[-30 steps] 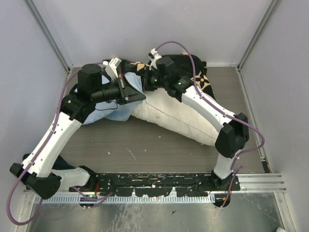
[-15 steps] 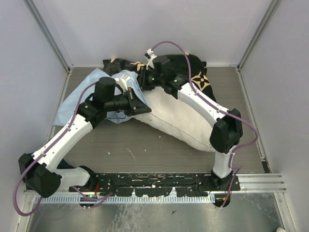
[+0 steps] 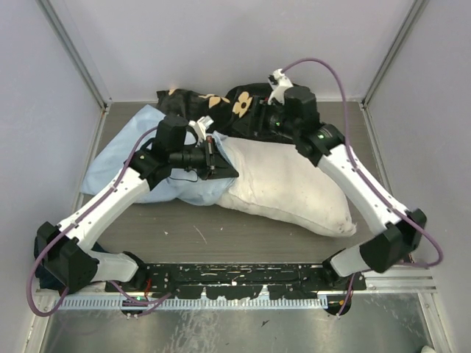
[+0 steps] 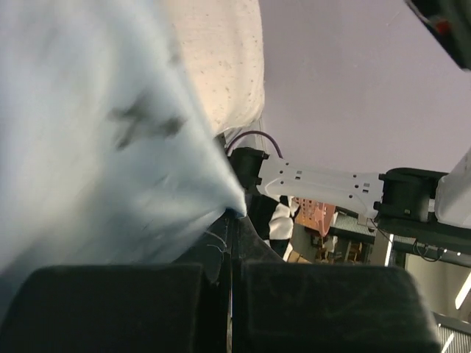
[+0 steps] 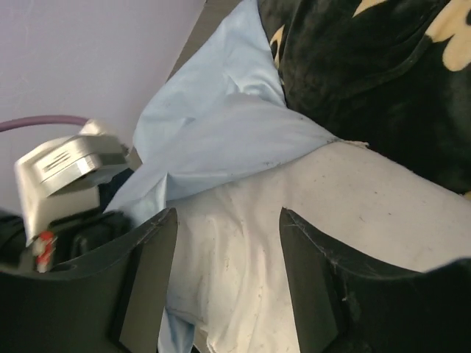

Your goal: Put the pillow into the pillowcase

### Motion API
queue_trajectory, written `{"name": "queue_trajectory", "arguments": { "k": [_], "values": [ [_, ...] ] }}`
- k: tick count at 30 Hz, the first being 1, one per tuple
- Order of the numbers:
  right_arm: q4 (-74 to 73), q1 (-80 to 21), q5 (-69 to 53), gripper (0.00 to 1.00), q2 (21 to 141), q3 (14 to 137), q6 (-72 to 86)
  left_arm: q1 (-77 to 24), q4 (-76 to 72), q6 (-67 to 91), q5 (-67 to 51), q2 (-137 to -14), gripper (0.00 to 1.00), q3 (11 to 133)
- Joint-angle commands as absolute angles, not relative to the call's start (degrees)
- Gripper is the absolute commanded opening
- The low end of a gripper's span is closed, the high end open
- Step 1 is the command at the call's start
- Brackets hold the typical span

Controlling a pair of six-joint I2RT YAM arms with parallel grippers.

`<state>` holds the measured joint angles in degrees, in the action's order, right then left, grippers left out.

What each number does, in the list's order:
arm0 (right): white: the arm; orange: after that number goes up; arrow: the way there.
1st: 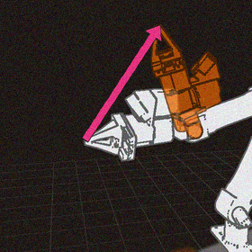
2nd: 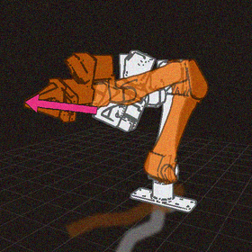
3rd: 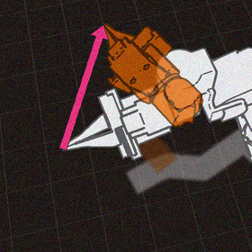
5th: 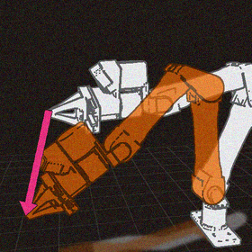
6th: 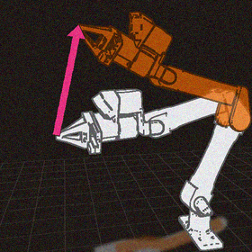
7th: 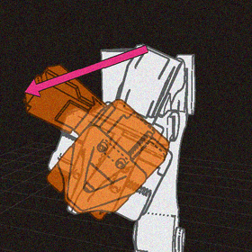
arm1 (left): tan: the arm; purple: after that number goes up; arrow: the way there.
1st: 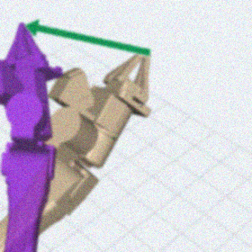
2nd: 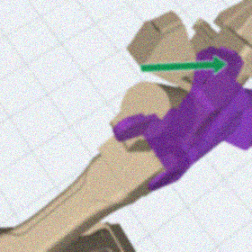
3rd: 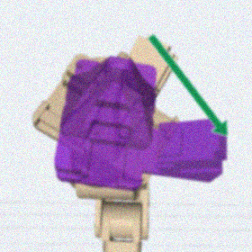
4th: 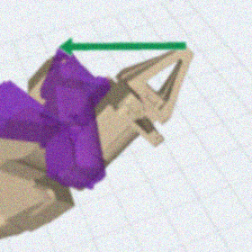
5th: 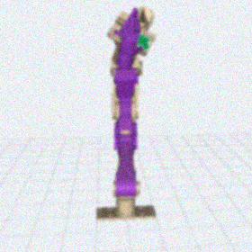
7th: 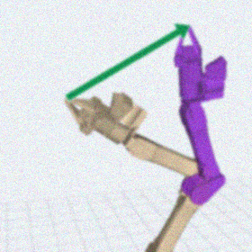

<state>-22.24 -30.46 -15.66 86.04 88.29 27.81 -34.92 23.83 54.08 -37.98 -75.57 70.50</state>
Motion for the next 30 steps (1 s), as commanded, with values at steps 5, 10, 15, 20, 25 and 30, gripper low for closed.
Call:
{"name": "queue_trajectory", "arguments": {
  "k": [5, 10, 15, 20, 25, 30],
  "values": [
    [-28.1, -30.5, -17.6, 0.62, 65.0, 74.2, 24.7, -35.6, 22.1, 54.7, -42.5, -76.5, 0.00, 69.7],
    [-33.0, -30.7, -28.1, 0.60, 58.5, 68.4, 21.9, -35.6, 21.5, 54.7, -42.8, -76.5, 0.00, 68.0],
    [-35.9, -32.5, -33.4, 0.60, 56.4, 61.8, 22.3, -35.6, 20.8, 54.9, -43.0, -77.1, 0.00, 67.9],
    [-35.6, -35.0, -35.8, 0.60, 53.0, 51.9, 23.4, -35.6, 20.9, 54.8, -43.0, -77.4, 0.00, 68.4],
    [-38.3, -37.8, -27.9, 0.62, 49.3, 47.5, 23.7, -35.6, 20.9, 54.9, -42.9, -77.5, 0.00, 68.2],
    [-36.2, -38.3, -30.0, 0.61, 49.1, 43.1, 26.4, -35.6, 20.7, 55.1, -42.8, -77.4, 0.00, 68.4]
  ]
}}
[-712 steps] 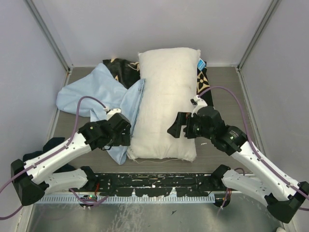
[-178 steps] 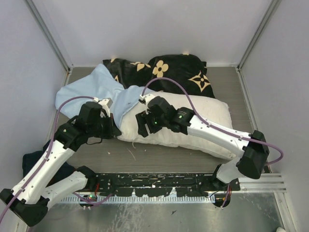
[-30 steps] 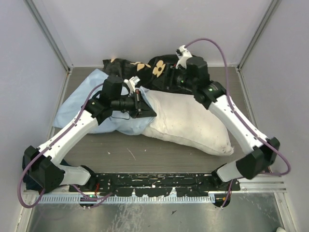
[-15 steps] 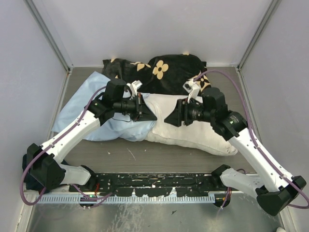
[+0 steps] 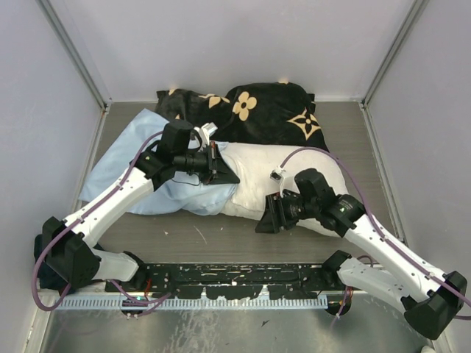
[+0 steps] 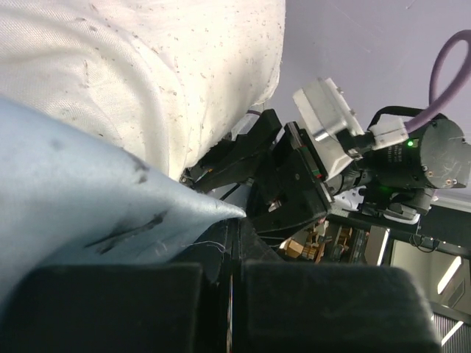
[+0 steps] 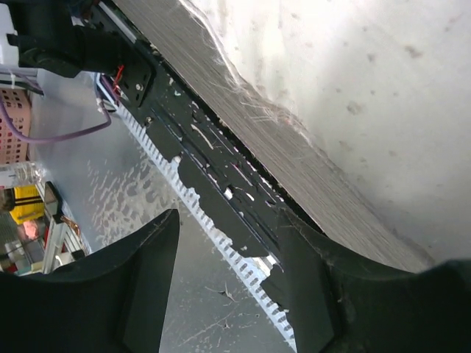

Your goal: Put the pillow into the pillowcase

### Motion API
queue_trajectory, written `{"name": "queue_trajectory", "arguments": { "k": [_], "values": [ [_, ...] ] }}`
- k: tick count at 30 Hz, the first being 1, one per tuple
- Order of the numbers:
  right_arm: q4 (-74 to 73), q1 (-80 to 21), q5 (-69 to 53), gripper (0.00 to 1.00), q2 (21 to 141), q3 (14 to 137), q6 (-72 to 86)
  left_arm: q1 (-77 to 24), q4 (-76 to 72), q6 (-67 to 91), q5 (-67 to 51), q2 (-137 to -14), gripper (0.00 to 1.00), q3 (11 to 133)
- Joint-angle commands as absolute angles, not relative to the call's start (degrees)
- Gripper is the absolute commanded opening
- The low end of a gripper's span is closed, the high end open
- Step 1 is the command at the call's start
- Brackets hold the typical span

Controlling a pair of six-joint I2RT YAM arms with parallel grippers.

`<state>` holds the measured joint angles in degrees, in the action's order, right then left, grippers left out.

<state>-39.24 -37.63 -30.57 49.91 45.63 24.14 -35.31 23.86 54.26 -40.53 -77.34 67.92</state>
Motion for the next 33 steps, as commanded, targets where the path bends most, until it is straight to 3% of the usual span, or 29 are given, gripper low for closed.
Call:
{"name": "queue_trajectory", "arguments": {
  "k": [1, 6, 10, 12, 17, 18, 24, 33],
  "values": [
    [-36.0, -38.3, -27.7, 0.62, 49.3, 42.2, 26.7, -35.6, 20.6, 55.0, -42.8, -77.5, 0.00, 68.3],
    [-30.2, -38.3, -19.4, 0.68, 53.9, 38.6, 31.3, -35.6, 20.9, 55.1, -42.9, -77.3, 0.00, 67.9],
    [-22.2, -38.3, -13.7, 0.67, 55.2, 38.5, 36.2, -35.6, 21.2, 55.1, -43.0, -76.9, 0.00, 67.3],
    [-22.0, -38.3, -8.5, 0.55, 56.9, 40.8, 36.6, -35.6, 21.1, 55.3, -43.0, -76.7, 0.00, 67.1],
    [-23.2, -38.2, 3.7, 0.03, 59.5, 47.9, 35.6, -35.6, 20.1, 56.1, -43.7, -77.0, 0.00, 67.0],
    [-23.1, -38.3, 4.6, 0.01, 60.1, 49.1, 35.1, -35.6, 19.5, 56.5, -43.7, -77.0, 0.00, 66.9],
    [-25.1, -38.3, 7.6, 0.01, 63.5, 58.3, 32.6, -34.1, 16.5, 59.0, -45.5, -77.1, 0.00, 67.6],
    [-31.0, -35.7, 9.5, 0.00, 74.8, 84.7, 22.1, -25.7, 12.6, 64.5, -50.7, -81.6, 0.00, 76.9]
  ]
}}
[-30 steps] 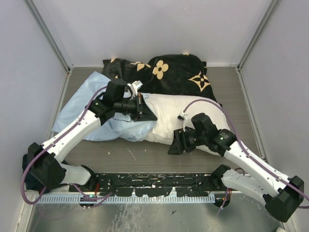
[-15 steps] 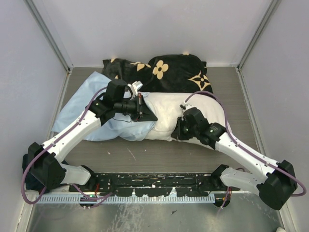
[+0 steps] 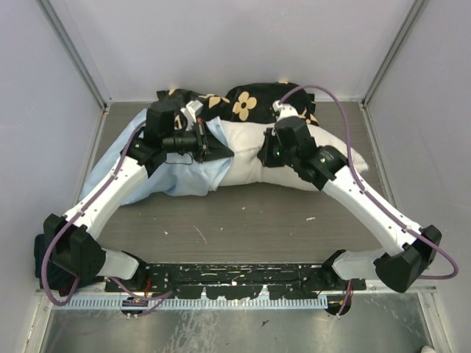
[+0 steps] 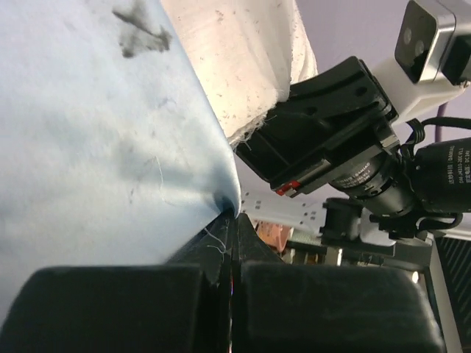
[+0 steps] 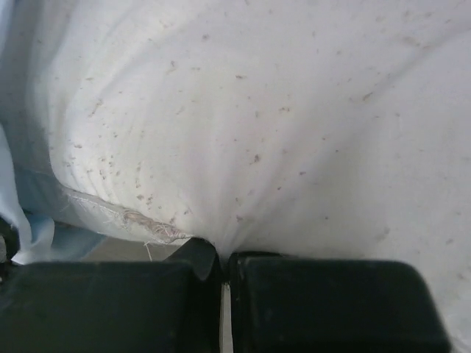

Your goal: Put the pillow into the pillowcase

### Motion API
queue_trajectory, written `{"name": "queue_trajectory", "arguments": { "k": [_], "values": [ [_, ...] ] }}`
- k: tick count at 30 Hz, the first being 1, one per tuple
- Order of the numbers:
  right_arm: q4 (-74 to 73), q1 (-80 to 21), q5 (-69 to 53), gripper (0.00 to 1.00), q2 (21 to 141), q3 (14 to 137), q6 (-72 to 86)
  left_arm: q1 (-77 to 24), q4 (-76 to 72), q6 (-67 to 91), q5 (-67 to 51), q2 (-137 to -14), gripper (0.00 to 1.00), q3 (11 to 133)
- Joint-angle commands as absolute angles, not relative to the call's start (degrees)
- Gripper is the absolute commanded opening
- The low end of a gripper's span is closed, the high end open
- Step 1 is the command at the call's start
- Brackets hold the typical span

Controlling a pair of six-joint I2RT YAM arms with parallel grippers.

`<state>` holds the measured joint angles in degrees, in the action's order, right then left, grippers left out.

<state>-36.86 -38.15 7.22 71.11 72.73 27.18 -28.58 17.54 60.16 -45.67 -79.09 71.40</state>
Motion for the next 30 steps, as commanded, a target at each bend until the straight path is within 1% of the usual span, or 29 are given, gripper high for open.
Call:
{"name": "queue_trajectory", "arguments": {
  "k": [1, 7, 10, 13, 16, 18, 20, 23, 30],
  "values": [
    [-31.3, -34.6, 8.4, 0.01, 76.6, 87.4, 22.0, -24.9, 11.0, 65.6, -51.2, -82.5, 0.00, 78.1],
    [-33.0, -30.1, 3.2, 0.01, 89.4, 103.2, 19.4, -19.1, 7.0, 70.3, -53.5, -90.2, 0.00, 87.5],
    [-33.9, -29.4, 3.2, 0.01, 95.0, 109.4, 18.6, -17.4, 5.3, 72.1, -54.1, -94.9, 0.00, 92.0],
    [-33.1, -28.6, 1.4, 0.01, 98.7, 111.6, 19.8, -16.5, 3.9, 75.2, -54.1, -99.6, 0.00, 95.9],
    [-31.0, -28.8, -2.1, 0.01, 100.0, 112.1, 21.6, -17.0, -6.4, 83.6, -53.4, -102.1, 0.00, 95.8],
    [-29.3, -29.1, -4.6, 0.01, 100.7, 113.0, 23.2, -17.9, -7.7, 85.3, -53.6, -104.1, 0.00, 98.5],
    [-30.2, -29.4, -5.4, 0.01, 102.8, 116.9, 23.2, -18.4, -7.9, 85.8, -53.7, -105.6, 0.00, 100.8],
    [-31.3, -30.4, -7.5, 0.01, 105.1, 122.1, 23.3, -18.1, -13.4, 89.5, -53.8, -106.2, 0.00, 100.3],
    [-30.3, -31.9, -12.5, 0.01, 107.9, 127.5, 25.3, -17.7, -21.4, 96.0, -53.2, -106.5, 0.00, 101.8]
  ]
}}
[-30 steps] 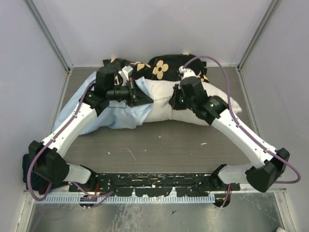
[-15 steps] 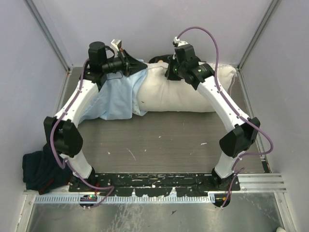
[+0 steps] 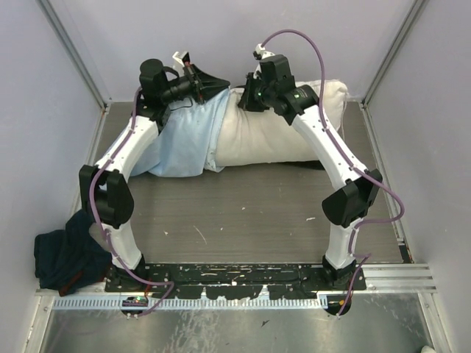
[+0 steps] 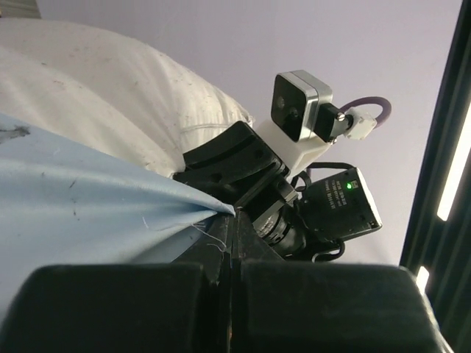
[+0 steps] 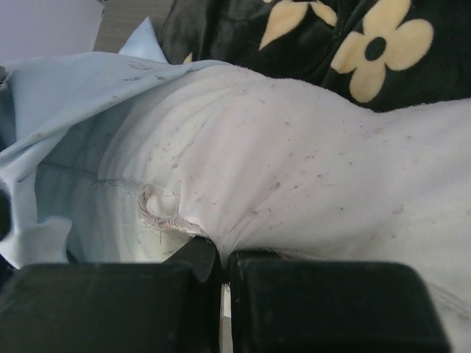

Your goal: Put the pillow into the pillowcase

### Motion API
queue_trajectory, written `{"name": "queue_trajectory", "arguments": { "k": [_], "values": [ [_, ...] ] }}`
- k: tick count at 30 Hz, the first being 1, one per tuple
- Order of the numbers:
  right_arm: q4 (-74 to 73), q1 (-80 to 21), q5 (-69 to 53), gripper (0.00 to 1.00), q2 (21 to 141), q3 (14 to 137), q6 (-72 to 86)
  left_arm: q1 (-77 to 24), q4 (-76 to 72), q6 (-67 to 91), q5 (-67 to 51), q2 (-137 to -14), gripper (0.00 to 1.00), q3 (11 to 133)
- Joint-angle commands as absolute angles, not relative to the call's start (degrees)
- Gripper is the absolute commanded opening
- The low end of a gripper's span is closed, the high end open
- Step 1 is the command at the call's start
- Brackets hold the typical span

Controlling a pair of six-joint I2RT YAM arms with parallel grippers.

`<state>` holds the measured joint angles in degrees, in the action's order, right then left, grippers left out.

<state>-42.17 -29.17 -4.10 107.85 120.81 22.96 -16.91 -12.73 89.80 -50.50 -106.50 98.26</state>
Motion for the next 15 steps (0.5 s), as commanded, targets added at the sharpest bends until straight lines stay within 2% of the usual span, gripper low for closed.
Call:
{"name": "queue_trajectory", "arguments": {
  "k": [1, 6, 9, 11, 15],
  "values": [
    [-30.3, -32.2, -12.4, 0.01, 107.9, 128.2, 25.0, -17.6, -22.7, 96.6, -53.1, -106.2, 0.00, 101.9],
    [-28.5, -32.3, -11.4, 0.01, 106.5, 125.3, 25.5, -17.4, -18.5, 92.4, -52.5, -105.3, 0.00, 98.1],
    [-25.3, -32.7, -15.2, 0.01, 106.1, 121.6, 28.0, -17.4, -30.8, 101.3, -51.2, -106.8, 0.00, 96.0],
    [-23.9, -33.2, -15.9, 0.01, 106.0, 121.8, 28.4, -17.4, -34.7, 105.3, -51.4, -108.8, 0.00, 100.3],
    [-21.6, -33.4, -19.6, 0.01, 106.2, 122.7, 29.9, -17.7, -28.0, 100.2, -51.4, -108.0, 0.00, 103.2]
  ]
}}
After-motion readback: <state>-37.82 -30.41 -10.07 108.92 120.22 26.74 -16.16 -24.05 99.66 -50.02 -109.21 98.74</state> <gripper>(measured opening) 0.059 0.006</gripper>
